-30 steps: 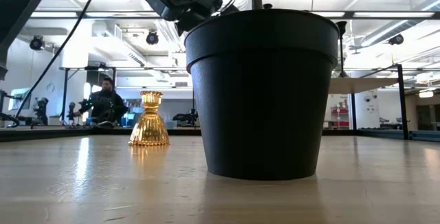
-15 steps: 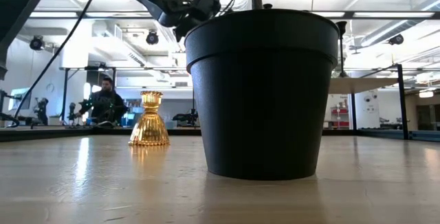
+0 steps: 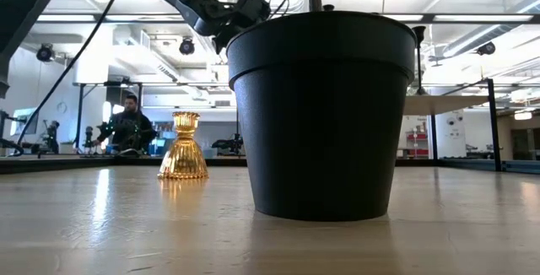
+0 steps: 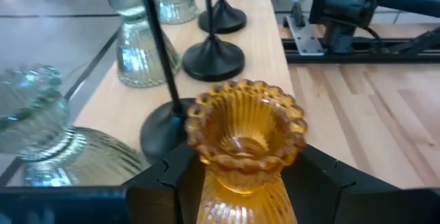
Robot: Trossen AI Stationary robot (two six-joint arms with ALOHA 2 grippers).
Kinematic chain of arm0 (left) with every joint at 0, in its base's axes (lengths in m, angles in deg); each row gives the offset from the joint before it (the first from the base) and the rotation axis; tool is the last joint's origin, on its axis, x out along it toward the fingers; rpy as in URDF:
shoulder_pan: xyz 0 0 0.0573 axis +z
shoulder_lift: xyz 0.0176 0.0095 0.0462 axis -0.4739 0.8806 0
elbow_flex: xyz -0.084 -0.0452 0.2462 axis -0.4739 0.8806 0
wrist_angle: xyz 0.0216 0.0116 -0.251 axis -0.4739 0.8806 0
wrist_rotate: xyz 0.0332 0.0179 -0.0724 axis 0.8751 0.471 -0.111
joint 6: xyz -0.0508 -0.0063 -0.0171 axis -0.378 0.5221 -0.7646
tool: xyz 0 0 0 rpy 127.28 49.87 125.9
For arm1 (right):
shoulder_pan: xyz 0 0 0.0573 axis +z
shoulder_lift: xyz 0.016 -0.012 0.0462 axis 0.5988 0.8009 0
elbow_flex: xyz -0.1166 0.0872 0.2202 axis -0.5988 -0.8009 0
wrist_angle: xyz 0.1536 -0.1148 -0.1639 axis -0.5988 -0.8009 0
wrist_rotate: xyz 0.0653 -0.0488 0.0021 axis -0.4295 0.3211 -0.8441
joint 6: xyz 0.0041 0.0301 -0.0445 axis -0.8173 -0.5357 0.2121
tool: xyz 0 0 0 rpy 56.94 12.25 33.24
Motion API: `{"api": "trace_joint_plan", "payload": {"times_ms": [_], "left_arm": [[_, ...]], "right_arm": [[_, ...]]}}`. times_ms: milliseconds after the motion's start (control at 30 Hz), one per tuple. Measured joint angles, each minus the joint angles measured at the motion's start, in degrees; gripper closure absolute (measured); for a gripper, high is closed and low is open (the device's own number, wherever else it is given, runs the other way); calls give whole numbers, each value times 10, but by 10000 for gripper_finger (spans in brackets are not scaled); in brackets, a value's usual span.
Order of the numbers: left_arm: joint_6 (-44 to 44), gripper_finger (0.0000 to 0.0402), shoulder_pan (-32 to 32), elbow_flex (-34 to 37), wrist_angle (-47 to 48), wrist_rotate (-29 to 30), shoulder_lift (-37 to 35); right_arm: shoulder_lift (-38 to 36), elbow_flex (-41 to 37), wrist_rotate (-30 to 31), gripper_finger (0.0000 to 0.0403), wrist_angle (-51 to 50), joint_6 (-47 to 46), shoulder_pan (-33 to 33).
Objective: Pick & Place candle stick holders
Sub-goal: Put the top yellow glass candle holder on the shelf, then put the bottom yellow glass candle holder on the shelf
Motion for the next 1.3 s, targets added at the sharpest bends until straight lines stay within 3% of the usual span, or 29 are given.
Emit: {"api": "trace_joint_plan", "payload": {"times_ms": [400, 1000, 1167, 1300], "left_arm": [[-11, 206, 0, -5, -10, 4, -1], [-16, 131, 0, -9, 7, 4, -29], [12, 129, 4, -10, 80, 20, -73], [48, 129, 7, -10, 158, 77, -124]], "right_arm": [[0, 0, 0, 329, 0, 0, 0], [0, 0, 0, 315, 0, 0, 0], [0, 0, 0, 325, 0, 0, 0], [0, 0, 0, 332, 0, -1, 0]]}}
